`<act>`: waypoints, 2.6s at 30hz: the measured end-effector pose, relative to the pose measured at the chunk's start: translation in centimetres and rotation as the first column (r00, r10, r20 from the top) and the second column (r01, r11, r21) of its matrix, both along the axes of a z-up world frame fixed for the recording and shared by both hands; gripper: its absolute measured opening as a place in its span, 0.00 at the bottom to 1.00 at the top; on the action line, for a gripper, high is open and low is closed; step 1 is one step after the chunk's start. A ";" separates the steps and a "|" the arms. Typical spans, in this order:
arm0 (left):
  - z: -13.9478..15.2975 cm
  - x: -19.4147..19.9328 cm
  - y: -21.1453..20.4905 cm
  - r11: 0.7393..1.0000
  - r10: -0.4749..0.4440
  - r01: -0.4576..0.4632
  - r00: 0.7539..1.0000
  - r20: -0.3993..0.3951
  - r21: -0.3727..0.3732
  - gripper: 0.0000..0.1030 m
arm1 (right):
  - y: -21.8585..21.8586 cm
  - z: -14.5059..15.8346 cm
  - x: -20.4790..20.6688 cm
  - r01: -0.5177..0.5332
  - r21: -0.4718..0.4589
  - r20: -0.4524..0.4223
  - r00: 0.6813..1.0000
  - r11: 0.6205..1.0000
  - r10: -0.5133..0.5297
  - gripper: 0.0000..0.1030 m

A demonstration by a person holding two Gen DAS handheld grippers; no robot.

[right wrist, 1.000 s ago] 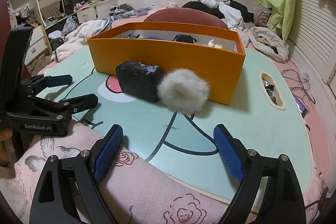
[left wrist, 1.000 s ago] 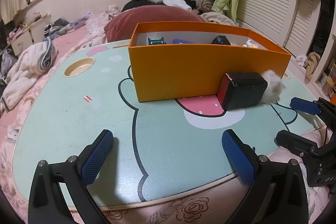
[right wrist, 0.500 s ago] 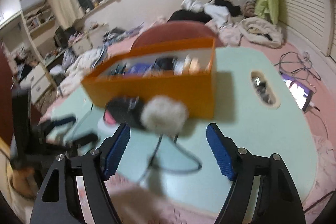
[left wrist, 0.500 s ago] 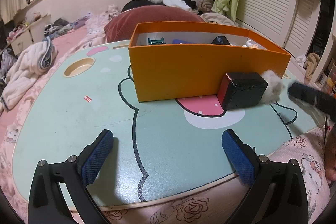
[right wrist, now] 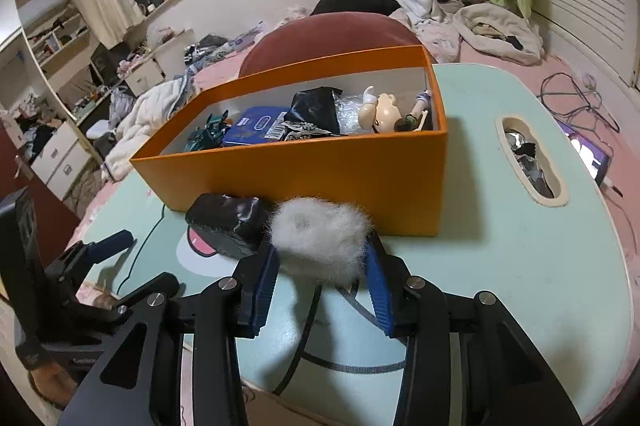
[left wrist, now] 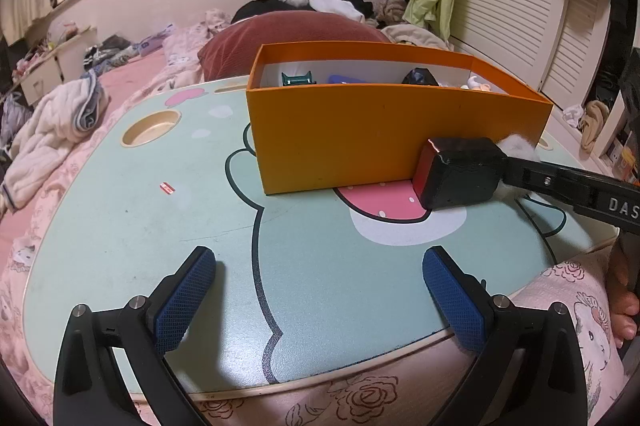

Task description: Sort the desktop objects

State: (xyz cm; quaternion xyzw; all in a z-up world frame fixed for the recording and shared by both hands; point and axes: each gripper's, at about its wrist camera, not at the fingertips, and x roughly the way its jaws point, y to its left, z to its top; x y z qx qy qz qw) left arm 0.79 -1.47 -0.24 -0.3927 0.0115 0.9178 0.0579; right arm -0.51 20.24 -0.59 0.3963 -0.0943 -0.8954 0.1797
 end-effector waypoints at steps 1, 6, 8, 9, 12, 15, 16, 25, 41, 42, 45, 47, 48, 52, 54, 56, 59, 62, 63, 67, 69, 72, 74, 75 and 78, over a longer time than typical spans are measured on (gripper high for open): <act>0.0 0.0 0.0 1.000 0.000 0.000 1.000 0.000 -0.001 1.00 | 0.2 0.1 0.2 0.000 -0.010 -0.010 1.000 1.000 0.000 0.41; 0.1 0.0 0.1 1.000 0.001 -0.001 1.000 0.004 -0.006 1.00 | 2.0 1.3 3.5 0.035 -0.025 -0.140 0.989 0.999 -0.038 0.41; 0.3 0.0 0.2 1.000 0.004 -0.004 1.000 0.003 -0.009 1.00 | 2.8 1.7 4.2 0.071 -0.030 -0.172 0.982 0.997 -0.075 0.41; 0.4 0.2 0.3 1.000 0.008 -0.008 1.000 -0.003 -0.015 0.99 | 3.2 1.8 4.4 0.086 -0.039 -0.179 0.980 0.996 -0.092 0.41; 1.5 1.2 1.3 0.999 -0.005 0.002 0.998 -0.057 -0.046 0.97 | 3.9 2.0 4.5 0.127 -0.055 -0.181 0.974 0.990 -0.135 0.41; 3.1 1.3 3.1 0.995 -0.099 0.100 0.993 -0.057 0.010 0.97 | 4.9 2.4 4.4 0.169 -0.082 -0.183 0.966 0.982 -0.181 0.41; 3.7 0.9 4.2 0.992 -0.125 0.127 0.991 -0.052 0.021 0.97 | 5.2 2.5 4.3 0.175 -0.090 -0.181 0.965 0.980 -0.189 0.41; 3.9 -4.5 8.6 0.991 -0.132 0.132 0.988 0.083 0.004 0.97 | 4.9 2.9 4.0 0.188 -0.084 -0.180 0.963 0.979 -0.201 0.41; 5.1 0.1 4.4 0.978 -0.130 0.133 0.991 -0.029 0.160 0.60 | 3.4 3.9 4.4 0.114 -0.077 -0.220 0.967 0.990 -0.129 0.41; 5.6 0.0 3.9 0.980 -0.118 0.123 0.992 -0.041 0.159 0.60 | 3.1 4.3 4.3 0.101 -0.077 -0.226 0.967 0.992 -0.116 0.41; 8.0 -1.1 2.6 0.985 -0.065 0.078 0.994 -0.089 0.151 0.60 | 1.4 6.0 3.1 0.046 -0.067 -0.228 0.972 0.997 -0.060 0.41; 9.5 -2.3 2.0 0.987 -0.041 0.058 0.993 -0.115 0.148 0.60 | 0.0 7.5 1.7 0.023 -0.036 -0.250 0.968 0.999 -0.031 0.41; 10.2 -3.1 1.8 0.988 -0.032 0.051 0.991 -0.129 0.149 0.60 | -0.5 8.0 1.2 0.021 -0.021 -0.266 0.964 1.000 -0.026 0.41; 9.0 -6.8 1.0 0.995 0.074 -0.067 0.992 -0.105 0.068 0.84 | -2.5 8.1 -2.9 0.008 0.064 -0.220 0.976 0.998 0.006 0.56; 6.0 -8.4 1.1 0.997 0.074 -0.075 0.997 -0.023 -0.002 0.90 | -2.7 5.4 -5.6 0.047 0.179 -0.092 0.995 0.983 -0.031 0.76; 4.4 -8.4 0.2 0.994 0.048 -0.046 0.999 -0.024 0.104 0.91 | -3.2 4.2 -5.1 0.052 0.265 -0.168 0.986 0.963 -0.007 0.79; 3.8 -8.6 -0.6 0.978 0.043 -0.045 0.999 0.013 0.202 0.91 | -2.4 4.3 -4.5 0.051 0.220 -0.174 0.985 0.974 -0.013 0.80; 4.4 -8.1 0.2 0.992 0.041 -0.036 0.998 -0.039 0.124 0.91 | -2.1 4.4 -4.4 0.051 0.217 -0.180 0.984 0.975 -0.011 0.80; 4.8 -7.6 0.4 0.994 0.042 -0.035 0.997 -0.066 0.106 0.91 | -1.9 4.6 -4.3 0.050 0.211 -0.179 0.984 0.976 -0.011 0.80; 6.9 -4.5 0.1 0.990 0.044 -0.021 0.986 -0.163 0.140 0.91 | -1.1 6.1 -2.6 0.099 0.136 -0.277 0.959 0.986 -0.058 0.80; 7.9 -3.1 -0.1 0.986 0.033 -0.004 0.984 -0.173 0.166 0.92 | -0.8 7.2 -0.8 0.098 0.084 -0.318 0.946 0.992 -0.067 0.80; 7.8 -0.6 0.2 0.986 0.095 -0.072 0.984 -0.152 0.153 0.97 | -0.6 7.3 1.3 0.062 0.058 -0.284 0.958 0.996 -0.043 0.80; 6.8 0.8 0.4 0.988 0.098 -0.081 0.987 -0.130 0.132 0.97 | -0.7 6.4 2.1 0.043 0.069 -0.224 0.974 0.997 -0.026 0.80; 6.0 1.0 0.4 0.988 0.102 -0.088 0.989 -0.111 0.127 0.97 | -0.8 5.8 2.4 0.034 0.080 -0.194 0.981 0.996 -0.018 0.80; 3.6 0.7 0.4 0.991 0.115 -0.111 0.992 -0.047 0.080 0.97 | -1.5 3.4 2.3 0.009 0.143 -0.087 0.996 0.990 0.003 0.80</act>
